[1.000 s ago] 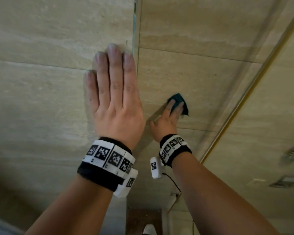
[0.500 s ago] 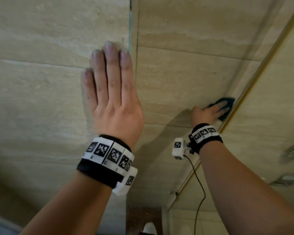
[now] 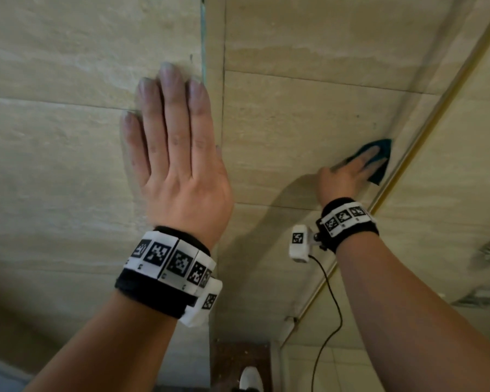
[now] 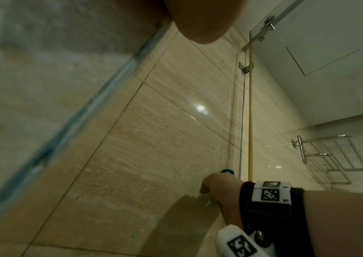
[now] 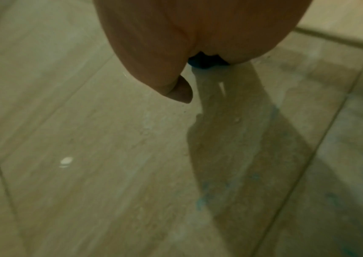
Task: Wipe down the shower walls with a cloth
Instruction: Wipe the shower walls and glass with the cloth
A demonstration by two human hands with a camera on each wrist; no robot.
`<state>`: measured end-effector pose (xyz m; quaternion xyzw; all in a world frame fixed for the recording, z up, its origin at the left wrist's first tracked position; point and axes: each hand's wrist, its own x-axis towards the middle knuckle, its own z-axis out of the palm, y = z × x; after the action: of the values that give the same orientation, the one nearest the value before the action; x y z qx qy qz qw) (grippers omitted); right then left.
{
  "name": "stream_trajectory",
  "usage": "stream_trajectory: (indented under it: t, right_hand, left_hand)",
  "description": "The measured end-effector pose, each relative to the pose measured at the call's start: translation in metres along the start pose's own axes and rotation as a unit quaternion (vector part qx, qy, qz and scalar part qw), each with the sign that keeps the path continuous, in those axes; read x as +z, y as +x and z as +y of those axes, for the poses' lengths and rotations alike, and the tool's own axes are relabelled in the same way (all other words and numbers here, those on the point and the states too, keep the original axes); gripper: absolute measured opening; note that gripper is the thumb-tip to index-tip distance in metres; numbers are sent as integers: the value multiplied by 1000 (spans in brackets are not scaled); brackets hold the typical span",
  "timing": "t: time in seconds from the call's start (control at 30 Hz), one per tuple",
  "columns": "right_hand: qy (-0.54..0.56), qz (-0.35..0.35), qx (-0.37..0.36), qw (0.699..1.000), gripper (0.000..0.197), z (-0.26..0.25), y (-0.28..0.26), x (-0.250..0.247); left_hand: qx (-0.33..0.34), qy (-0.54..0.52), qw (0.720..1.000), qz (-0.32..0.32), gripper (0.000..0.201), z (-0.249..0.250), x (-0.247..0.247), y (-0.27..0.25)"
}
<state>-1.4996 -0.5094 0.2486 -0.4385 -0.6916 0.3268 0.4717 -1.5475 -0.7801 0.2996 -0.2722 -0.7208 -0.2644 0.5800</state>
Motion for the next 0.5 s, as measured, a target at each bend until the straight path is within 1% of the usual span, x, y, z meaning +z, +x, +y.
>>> stream_trajectory:
  t: [0.03,0.1,0.17,0.23,0.27,0.3,0.33,0.43,0.47,0.5]
  right_hand:
    - [5,5,8,1000,100,2,2,-3]
    - [29,-19,31,999,103,0,-10,1]
    - [45,-91,38,994,105,-6,-35,18]
    - [24,-166,5,986,107,-7,-64,33]
    - [18,-185,-8,983,108,-4,-72,38]
    - [21,-188,-9,982,108,-3,-72,39]
    - [30,-173,9,984,108,-3,-66,36]
    - [76,-78,109,988,105,0,-25,13]
    - [83,-56,133,986,104,2,-15,5]
    - [75,-44,141,986,103,4,-11,-1]
  left_hand:
    - [-3,3,1000,2,62,1,1,0]
    - [-7,7,1000,3,62,3,1,0]
    - [-7,8,1000,6,63,3,1,0]
    - [-6,0,1000,4,63,1,1,0]
    - [-7,-2,1000,0,63,1,0,0]
    - [-7,-4,1000,-5,62,0,-1,0]
    - [-7,-8,1000,-9,62,-1,-2,0]
    - [-8,-15,1000,-13,62,0,-2,-1]
    - [-7,-9,1000,-8,62,0,-1,-1]
    - [-5,-1,1000,0,64,1,0,-1]
